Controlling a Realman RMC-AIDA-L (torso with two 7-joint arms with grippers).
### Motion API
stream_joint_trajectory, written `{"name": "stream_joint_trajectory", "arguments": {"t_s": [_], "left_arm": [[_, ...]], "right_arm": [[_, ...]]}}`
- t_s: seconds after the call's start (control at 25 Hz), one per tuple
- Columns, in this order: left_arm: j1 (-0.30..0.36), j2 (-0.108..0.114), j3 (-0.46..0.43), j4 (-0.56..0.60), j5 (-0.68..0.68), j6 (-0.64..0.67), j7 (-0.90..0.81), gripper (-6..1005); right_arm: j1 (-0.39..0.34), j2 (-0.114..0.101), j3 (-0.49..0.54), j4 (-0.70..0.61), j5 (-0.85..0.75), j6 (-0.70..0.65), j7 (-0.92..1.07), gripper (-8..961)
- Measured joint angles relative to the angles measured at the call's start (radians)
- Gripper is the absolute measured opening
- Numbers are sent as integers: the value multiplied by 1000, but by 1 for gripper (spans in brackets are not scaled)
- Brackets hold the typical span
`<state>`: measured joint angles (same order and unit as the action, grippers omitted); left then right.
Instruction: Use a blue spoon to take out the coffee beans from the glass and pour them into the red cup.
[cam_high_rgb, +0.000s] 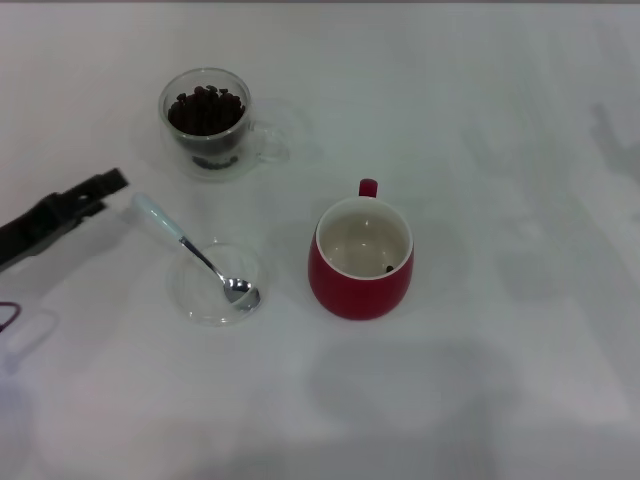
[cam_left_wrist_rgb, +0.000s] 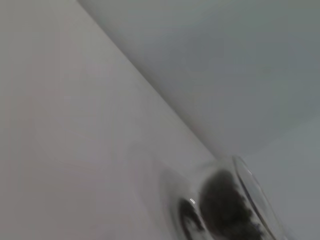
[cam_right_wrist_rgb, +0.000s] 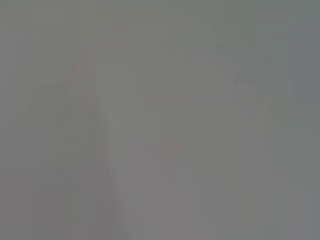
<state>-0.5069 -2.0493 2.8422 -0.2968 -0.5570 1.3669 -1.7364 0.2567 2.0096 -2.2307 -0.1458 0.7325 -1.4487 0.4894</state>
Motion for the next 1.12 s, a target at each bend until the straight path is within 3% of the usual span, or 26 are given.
{"name": "stream_joint_trajectory", "arguments": {"t_s": [0.2, 0.44, 0.6, 0.72, 1.12], "left_arm": [[72, 6, -8, -9, -172, 13, 203, 645], [186, -29, -9, 58, -545, 34, 753, 803], [239, -30, -9, 154, -742, 39, 1110, 801], [255, -31, -9, 189, -810, 32, 1322, 800], [257, -30, -9, 242, -818, -8, 1451, 800]], "right_arm": [[3, 0, 5, 1, 2, 0, -13, 754], [6, 0, 19, 3, 10, 2, -80, 754], [7, 0, 39, 14, 11, 9, -133, 754], [7, 0, 47, 15, 11, 21, -159, 755], [12, -1, 48, 15, 11, 120, -160, 754]]}}
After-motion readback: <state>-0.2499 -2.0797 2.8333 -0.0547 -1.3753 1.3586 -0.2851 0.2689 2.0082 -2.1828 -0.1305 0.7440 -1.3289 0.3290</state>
